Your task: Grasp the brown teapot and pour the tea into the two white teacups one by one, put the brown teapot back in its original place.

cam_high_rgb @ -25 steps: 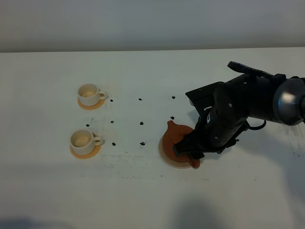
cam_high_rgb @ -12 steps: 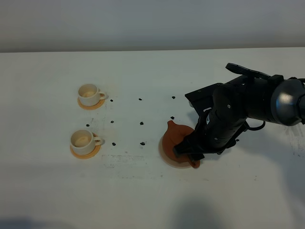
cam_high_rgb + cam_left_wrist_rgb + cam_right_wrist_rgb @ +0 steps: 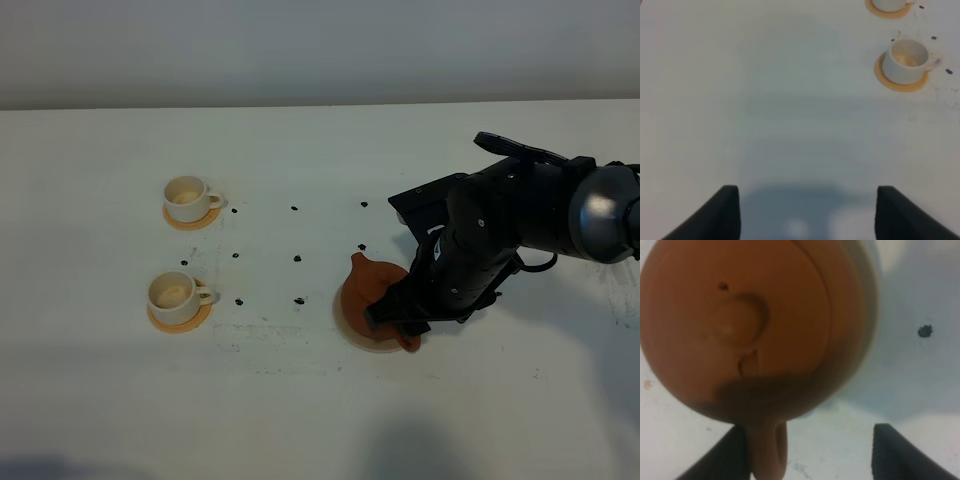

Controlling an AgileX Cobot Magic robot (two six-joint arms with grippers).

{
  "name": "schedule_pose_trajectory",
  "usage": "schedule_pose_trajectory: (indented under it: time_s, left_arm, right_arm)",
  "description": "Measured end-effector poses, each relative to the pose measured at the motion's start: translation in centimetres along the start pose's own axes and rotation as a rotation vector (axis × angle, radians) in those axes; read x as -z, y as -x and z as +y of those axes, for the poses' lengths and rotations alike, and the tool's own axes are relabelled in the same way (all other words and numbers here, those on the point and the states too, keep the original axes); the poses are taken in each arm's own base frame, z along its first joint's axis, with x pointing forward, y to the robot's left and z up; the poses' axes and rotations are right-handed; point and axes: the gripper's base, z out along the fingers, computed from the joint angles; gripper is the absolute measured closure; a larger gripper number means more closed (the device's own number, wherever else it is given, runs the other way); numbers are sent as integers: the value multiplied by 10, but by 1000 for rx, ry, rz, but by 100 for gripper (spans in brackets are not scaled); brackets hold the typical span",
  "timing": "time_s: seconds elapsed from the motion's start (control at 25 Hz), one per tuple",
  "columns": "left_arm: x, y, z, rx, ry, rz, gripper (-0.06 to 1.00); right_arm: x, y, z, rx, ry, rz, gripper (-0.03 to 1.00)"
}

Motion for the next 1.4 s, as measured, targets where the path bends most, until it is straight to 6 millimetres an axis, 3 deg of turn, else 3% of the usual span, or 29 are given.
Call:
schedule_pose_trajectory:
  time_s: [0.6, 1.04, 1.24, 1.4]
  left_arm:
    - [0, 0, 0, 0, 0, 0, 40]
    - [0, 0, 0, 0, 0, 0, 40]
    - [0, 0, 0, 0, 0, 0, 40]
    - [0, 0, 0, 0, 0, 0, 40]
  right_arm:
    - [-5, -1, 0, 9, -4, 16, 46]
    - [-5, 0, 0, 15, -3, 12, 53]
    - [-5, 1, 1, 38, 15, 3, 66]
    - [-6, 1, 4, 93, 39, -4, 86]
